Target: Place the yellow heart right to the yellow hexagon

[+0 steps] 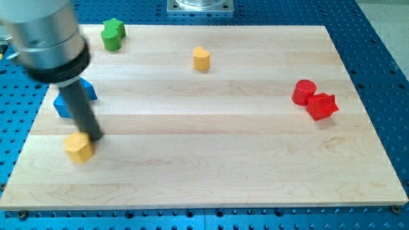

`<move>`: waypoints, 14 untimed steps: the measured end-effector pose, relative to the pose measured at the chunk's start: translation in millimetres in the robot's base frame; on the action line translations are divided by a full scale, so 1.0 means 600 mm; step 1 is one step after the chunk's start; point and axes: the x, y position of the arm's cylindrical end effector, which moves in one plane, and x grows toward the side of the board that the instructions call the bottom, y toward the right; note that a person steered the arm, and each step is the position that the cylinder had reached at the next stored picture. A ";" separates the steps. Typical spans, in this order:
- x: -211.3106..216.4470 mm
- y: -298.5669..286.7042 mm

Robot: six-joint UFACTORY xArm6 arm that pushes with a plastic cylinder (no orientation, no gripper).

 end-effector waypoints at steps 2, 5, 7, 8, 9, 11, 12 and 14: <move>0.041 0.008; -0.153 0.280; -0.334 0.383; -0.340 0.259; -0.368 0.255; -0.279 0.114; -0.252 0.136; -0.300 0.018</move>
